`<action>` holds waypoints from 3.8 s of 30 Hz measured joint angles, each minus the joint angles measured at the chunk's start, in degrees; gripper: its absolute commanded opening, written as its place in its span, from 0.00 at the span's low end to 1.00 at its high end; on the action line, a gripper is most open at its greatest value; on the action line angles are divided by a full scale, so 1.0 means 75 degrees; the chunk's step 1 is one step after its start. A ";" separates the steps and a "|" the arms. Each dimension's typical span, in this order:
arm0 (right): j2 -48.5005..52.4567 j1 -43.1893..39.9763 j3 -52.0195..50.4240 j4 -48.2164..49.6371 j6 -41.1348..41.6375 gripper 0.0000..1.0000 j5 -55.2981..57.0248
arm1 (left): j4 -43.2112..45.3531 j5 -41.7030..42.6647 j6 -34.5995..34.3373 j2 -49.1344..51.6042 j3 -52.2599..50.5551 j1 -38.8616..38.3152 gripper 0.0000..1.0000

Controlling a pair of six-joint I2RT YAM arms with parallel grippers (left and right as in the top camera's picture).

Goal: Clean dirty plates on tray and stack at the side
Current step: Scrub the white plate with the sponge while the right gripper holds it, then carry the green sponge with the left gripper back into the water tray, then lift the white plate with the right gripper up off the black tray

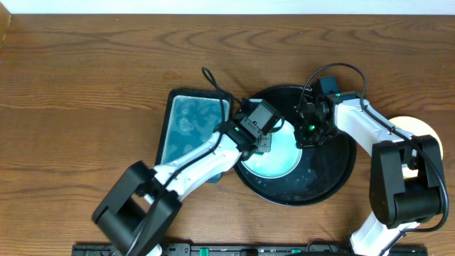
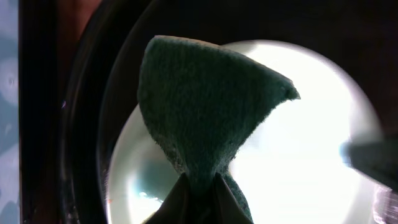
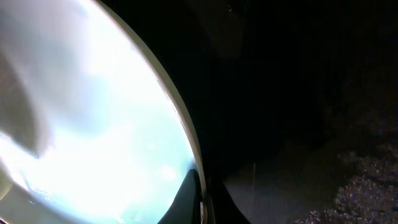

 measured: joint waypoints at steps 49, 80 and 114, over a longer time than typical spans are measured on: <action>0.0006 0.0050 -0.0020 0.0026 -0.0061 0.27 -0.0149 | -0.2320 0.0933 0.1154 -0.2206 0.0099 0.2291 0.07; -0.1335 0.0044 -0.0207 0.0364 0.0230 0.01 0.0274 | -0.1649 0.0921 0.1865 -0.0603 -0.1128 0.3308 0.07; -0.3110 0.0099 -0.0207 0.0367 0.0536 0.01 0.4135 | -0.1384 0.1037 0.1865 -0.0595 -0.1128 0.3308 0.08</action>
